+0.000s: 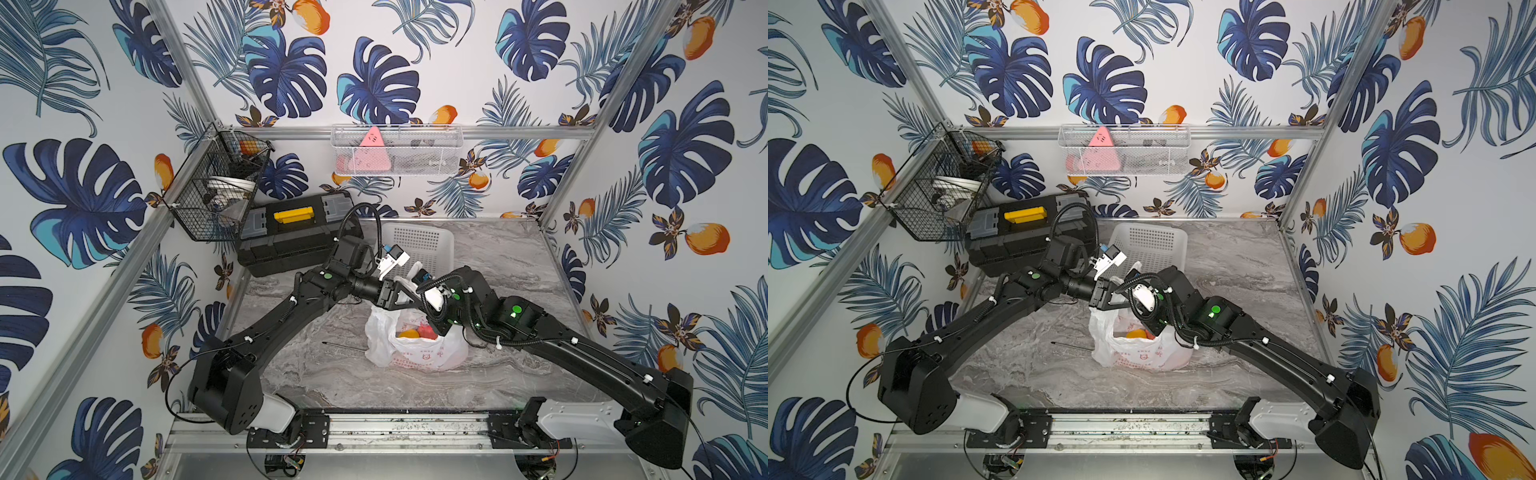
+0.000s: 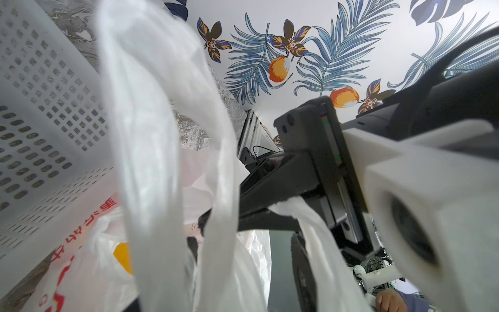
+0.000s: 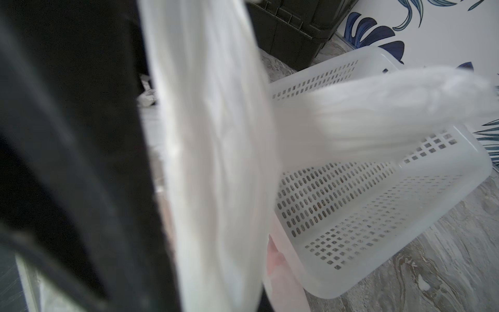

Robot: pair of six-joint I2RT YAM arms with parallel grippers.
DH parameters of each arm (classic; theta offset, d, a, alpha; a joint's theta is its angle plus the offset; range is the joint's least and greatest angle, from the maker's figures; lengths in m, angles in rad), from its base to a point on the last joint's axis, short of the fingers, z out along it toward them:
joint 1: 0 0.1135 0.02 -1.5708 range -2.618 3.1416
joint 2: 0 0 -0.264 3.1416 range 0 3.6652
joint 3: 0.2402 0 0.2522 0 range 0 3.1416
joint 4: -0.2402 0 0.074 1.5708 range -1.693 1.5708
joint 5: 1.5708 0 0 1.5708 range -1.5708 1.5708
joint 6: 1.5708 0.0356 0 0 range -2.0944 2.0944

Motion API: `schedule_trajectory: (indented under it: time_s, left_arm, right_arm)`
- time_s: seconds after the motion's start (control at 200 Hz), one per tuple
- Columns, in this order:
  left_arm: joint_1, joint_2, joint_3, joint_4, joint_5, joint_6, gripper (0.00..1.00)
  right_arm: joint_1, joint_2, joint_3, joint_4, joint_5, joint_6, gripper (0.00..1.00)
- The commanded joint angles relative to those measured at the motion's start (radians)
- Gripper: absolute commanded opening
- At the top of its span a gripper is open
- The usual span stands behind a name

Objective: Place the peach into a plastic bag & tie a knot
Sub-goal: Cross the plastic bag at the center of the board.

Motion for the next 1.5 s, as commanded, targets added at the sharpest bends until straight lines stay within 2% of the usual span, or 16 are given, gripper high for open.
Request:
schedule_trajectory:
  time_s: [0.0,0.155,0.365,0.495,0.686,0.901,1.021,1.116,1.296,1.496]
  left_arm:
    - [-0.002,0.006,0.014,-0.027,0.006,0.016,0.60]
    - [-0.001,-0.023,-0.007,0.052,0.014,-0.056,0.61]
    - [0.000,-0.037,-0.022,0.018,0.017,-0.036,0.63]
    - [-0.001,-0.046,-0.036,0.048,0.037,-0.049,0.64]
    - [0.000,-0.051,-0.040,-0.012,0.029,0.013,0.64]
    - [0.001,-0.059,-0.052,0.095,0.061,-0.067,0.64]
    - [0.001,-0.078,-0.060,0.219,0.083,-0.180,0.65]
    - [0.000,-0.093,-0.072,0.270,0.091,-0.223,0.65]
    - [-0.002,-0.074,-0.064,0.223,0.065,-0.193,0.64]
    - [-0.001,-0.033,-0.043,0.187,0.035,-0.170,0.57]
  right_arm:
    - [0.017,0.010,0.040,0.005,0.010,-0.021,0.00]
    - [0.041,0.052,0.045,-0.025,0.075,-0.040,0.00]
    - [0.041,0.049,0.049,-0.006,0.097,-0.040,0.00]
    - [0.040,0.053,0.057,-0.008,0.086,-0.029,0.00]
    - [0.025,-0.004,0.026,0.050,0.015,0.009,0.00]
    - [0.018,0.001,0.021,0.054,0.002,0.006,0.00]
    - [0.018,0.024,-0.007,0.056,0.012,-0.005,0.00]
    - [0.018,0.032,-0.010,0.066,0.015,-0.005,0.00]
    - [0.018,0.037,-0.010,0.074,0.006,-0.002,0.00]
    - [0.018,0.028,-0.015,0.083,-0.008,0.006,0.00]
